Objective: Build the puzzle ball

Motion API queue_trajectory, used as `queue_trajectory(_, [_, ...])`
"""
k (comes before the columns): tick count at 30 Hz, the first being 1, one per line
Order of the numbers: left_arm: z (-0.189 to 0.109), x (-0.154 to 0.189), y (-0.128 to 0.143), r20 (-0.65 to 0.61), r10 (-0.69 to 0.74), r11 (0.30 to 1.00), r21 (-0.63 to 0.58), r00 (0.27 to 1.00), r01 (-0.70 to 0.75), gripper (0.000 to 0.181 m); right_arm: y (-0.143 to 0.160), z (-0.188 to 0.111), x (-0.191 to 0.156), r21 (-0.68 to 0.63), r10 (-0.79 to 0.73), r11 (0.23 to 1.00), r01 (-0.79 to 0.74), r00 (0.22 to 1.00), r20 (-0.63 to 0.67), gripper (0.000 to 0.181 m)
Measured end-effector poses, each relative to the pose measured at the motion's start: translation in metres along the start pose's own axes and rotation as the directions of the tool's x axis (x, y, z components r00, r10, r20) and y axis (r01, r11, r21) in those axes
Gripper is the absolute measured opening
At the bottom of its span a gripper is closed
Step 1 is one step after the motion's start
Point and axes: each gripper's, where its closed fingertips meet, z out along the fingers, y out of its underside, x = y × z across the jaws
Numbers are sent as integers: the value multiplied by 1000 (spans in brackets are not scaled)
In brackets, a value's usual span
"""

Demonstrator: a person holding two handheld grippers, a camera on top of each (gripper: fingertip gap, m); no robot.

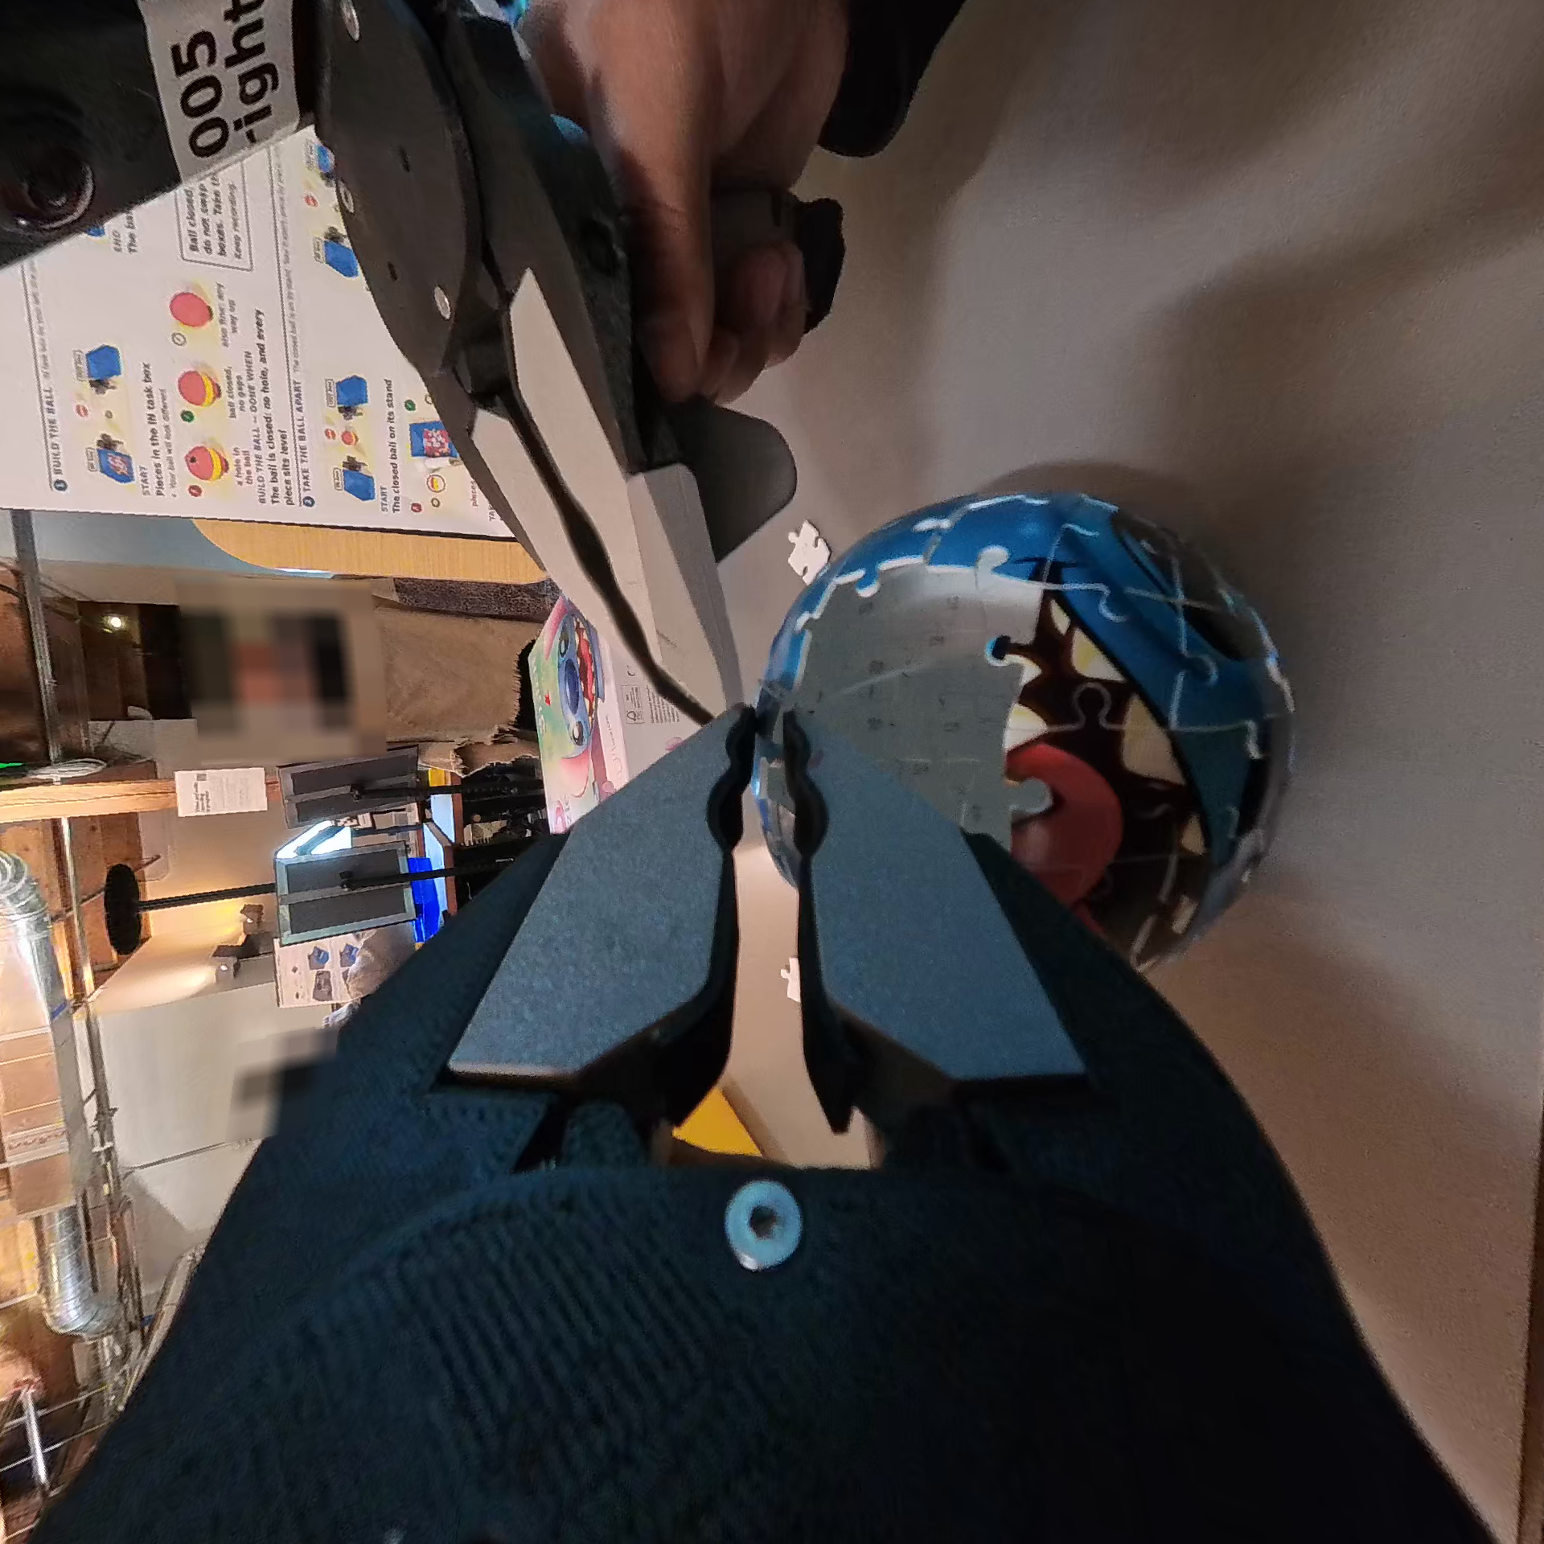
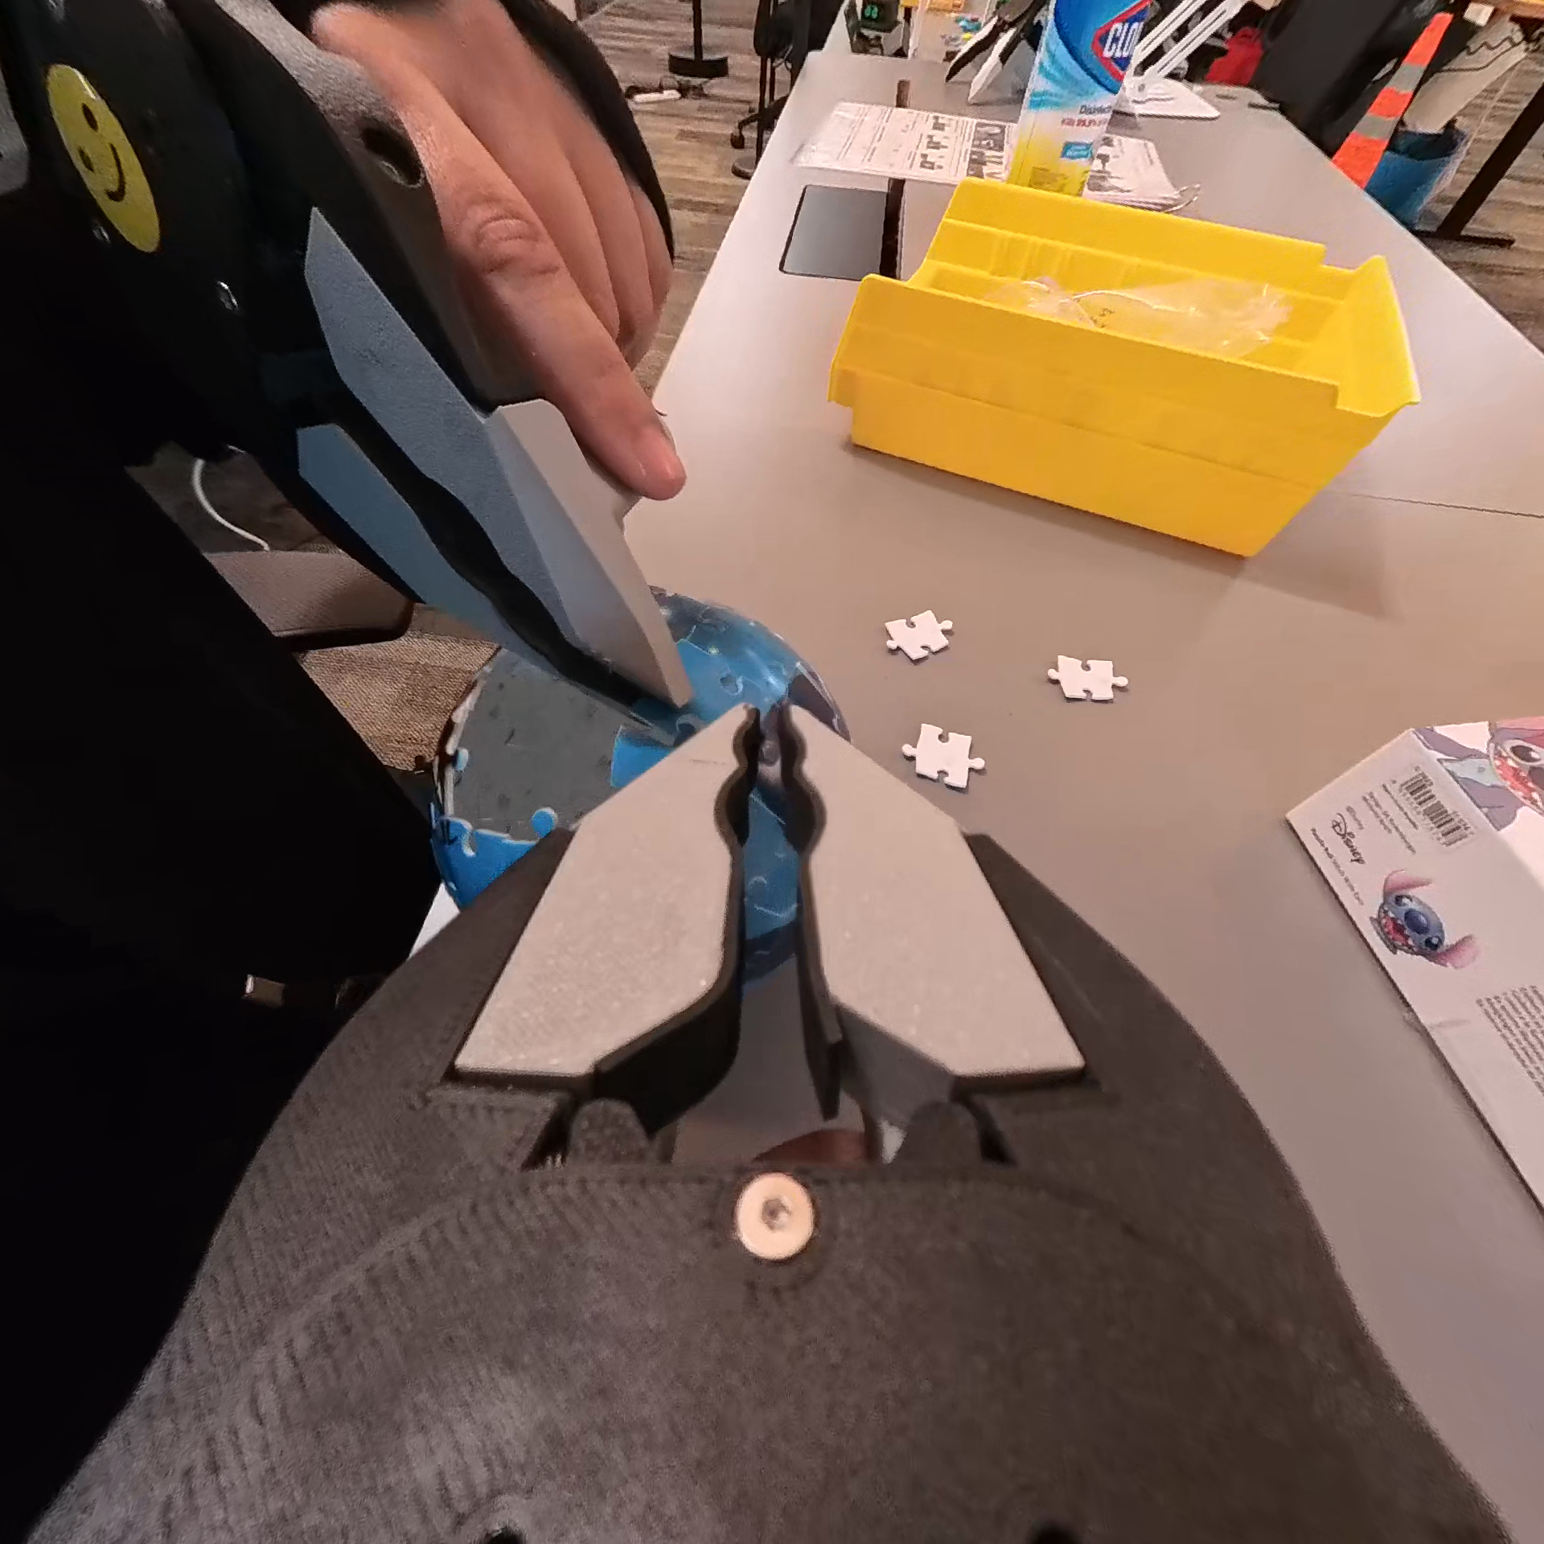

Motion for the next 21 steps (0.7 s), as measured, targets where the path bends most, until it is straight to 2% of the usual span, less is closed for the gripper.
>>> queue_trajectory(4, [0, 0, 1, -4, -6, 1000, 4, 1000, 6, 5, -4, -8, -7, 22, 45, 999, -45, 999, 17, 12])
queue_trajectory(6, [-1, 2, 1, -13, -11, 1000, 7, 1000, 11, 12, -3, -13, -17, 20, 37, 999, -37, 999, 4, 14])
queue_trajectory(8, [-4, 1, 2, -11, -29, 999, 18, 1000, 29, 17, 0, -17, -24, -12, -20, 1000, 19, 998, -54, 16])
queue_trajectory(12, [-7, 0, 7, -16, -36, 999, 16, 999, 36, 19, -3, -25, -25, -45, -141, 990, 134, 956, -256, 13])
queue_trajectory(17, [-4, -1, 6, 1, -11, 1000, 11, 1000, 11, 16, 2, -18, -32, -42, -145, 989, 139, 931, -335, 13])
queue_trajectory(21, [-4, -2, 6, 15, 14, 1000, 10, 1000, -14, 7, 6, -13, -33, -94, -230, 973, 210, 876, -423, 13])
